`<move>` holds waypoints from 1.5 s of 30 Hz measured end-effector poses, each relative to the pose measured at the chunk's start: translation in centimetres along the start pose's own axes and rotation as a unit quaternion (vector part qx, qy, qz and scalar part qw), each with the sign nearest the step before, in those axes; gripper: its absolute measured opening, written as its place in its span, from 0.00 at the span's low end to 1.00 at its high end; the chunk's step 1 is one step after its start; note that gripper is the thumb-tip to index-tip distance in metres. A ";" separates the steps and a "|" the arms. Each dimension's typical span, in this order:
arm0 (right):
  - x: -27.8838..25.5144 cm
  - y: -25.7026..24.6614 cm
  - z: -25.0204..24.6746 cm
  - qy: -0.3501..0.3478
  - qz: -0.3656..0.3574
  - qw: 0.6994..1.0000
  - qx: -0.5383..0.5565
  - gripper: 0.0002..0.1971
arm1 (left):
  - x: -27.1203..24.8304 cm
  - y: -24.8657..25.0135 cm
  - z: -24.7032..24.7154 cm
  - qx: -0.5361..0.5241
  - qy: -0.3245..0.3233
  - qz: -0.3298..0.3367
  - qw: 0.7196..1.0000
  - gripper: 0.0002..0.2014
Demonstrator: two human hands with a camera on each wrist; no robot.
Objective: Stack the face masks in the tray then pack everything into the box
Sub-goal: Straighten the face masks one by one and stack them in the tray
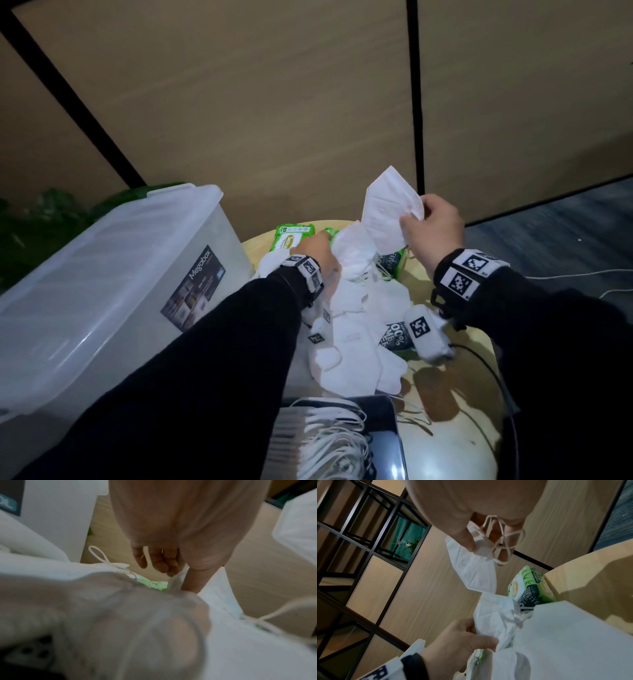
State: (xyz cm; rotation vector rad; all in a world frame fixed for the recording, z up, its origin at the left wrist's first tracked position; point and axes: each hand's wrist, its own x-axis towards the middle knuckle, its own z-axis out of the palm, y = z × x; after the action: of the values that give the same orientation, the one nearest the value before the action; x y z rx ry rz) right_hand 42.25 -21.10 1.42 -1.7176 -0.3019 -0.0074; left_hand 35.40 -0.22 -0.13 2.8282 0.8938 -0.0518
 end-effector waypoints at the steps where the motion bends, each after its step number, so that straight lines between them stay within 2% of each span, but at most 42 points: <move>1: -0.1 -0.1 0.1 -0.004 -0.002 1.000 0.000 0.05 | -0.3 -0.7 -0.7 -0.034 0.002 0.006 0.999 0.20; 3: -0.2 -0.4 0.3 -0.010 -0.002 1.000 0.005 0.06 | -1.5 -1.9 -2.5 -0.109 0.000 0.015 0.994 0.07; 6: -0.8 -1.0 0.9 -0.018 0.013 0.999 0.025 0.07 | -4.7 -3.9 -5.7 -0.155 0.022 0.006 0.988 0.08; 8: -1.5 -1.6 1.3 -0.044 0.035 0.997 0.050 0.07 | -7.5 -5.7 -7.5 -0.191 0.059 -0.005 0.980 0.07; 10: -2.8 -2.4 1.9 -0.095 0.061 0.989 0.091 0.08 | -11.0 -7.3 -9.0 -0.288 0.100 0.004 0.952 0.05; 12: -4.4 -3.3 2.5 -0.153 0.079 0.976 0.135 0.10 | -15.1 -8.1 -10.0 -0.394 0.134 0.040 0.908 0.03; 13: -5.3 -3.9 2.9 -0.181 0.084 0.969 0.149 0.10 | -17.1 -8.2 -10.5 -0.436 0.144 0.059 0.887 0.05; 15: -7.1 -4.8 3.7 -0.232 0.104 0.953 0.167 0.06 | -20.7 -8.3 -10.9 -0.494 0.140 0.094 0.853 0.09; 17: -9.0 -5.8 4.3 -0.280 0.126 0.934 0.181 0.04 | -23.0 -8.6 -10.4 -0.529 0.127 0.103 0.833 0.10; 19: -10.8 -6.6 4.9 -0.316 0.136 0.920 0.191 0.05 | -24.1 -9.0 -8.9 -0.549 0.126 0.084 0.822 0.09; 22: -12.9 -7.5 5.8 -0.341 0.155 0.903 0.213 0.09 | -23.9 -9.9 -5.9 -0.525 0.169 0.039 0.833 0.04; 24: -14.0 -7.8 6.3 -0.358 0.172 0.886 0.238 0.10 | -23.9 -10.3 -5.0 -0.517 0.175 0.011 0.838 0.12; 26: -14.9 -7.8 6.5 -0.381 0.164 0.876 0.248 0.12 | -23.9 -10.6 -5.0 -0.588 0.150 -0.001 0.795 0.12; 28: -15.3 -7.5 6.6 -0.400 0.133 0.878 0.225 0.11 | -24.0 -11.0 -5.8 -0.642 0.129 -0.009 0.756 0.02; 30: -15.2 -7.4 6.8 -0.402 0.143 0.882 0.202 0.05 | -23.8 -12.2 -6.5 -0.626 0.143 -0.020 0.766 0.06; 33: -14.8 -7.4 6.4 -0.401 0.192 0.871 0.207 0.05 | -23.3 -14.6 -7.2 -0.600 0.154 -0.026 0.784 0.15; 36: -14.6 -8.0 6.2 -0.415 0.217 0.857 0.216 0.06 | -23.0 -15.7 -7.3 -0.603 0.142 -0.023 0.785 0.18; 39: -14.7 -7.9 6.6 -0.400 0.221 0.876 0.156 0.14 | -22.5 -15.3 -7.3 -0.606 0.139 -0.009 0.783 0.18; 42: -15.3 -7.6 6.5 -0.435 0.133 0.888 0.069 0.21 | -22.2 -14.6 -7.1 -0.615 0.137 -0.011 0.776 0.18; 45: -15.8 -7.3 6.5 -0.445 0.019 0.895 0.002 0.18 | -22.3 -14.3 -6.6 -0.614 0.134 -0.022 0.777 0.18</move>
State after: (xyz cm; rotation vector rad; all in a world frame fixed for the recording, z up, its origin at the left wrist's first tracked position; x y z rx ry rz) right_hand 24.43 -16.87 4.60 -1.6258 -0.9363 0.8284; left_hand 8.79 -0.22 6.03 1.5708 0.6382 0.6836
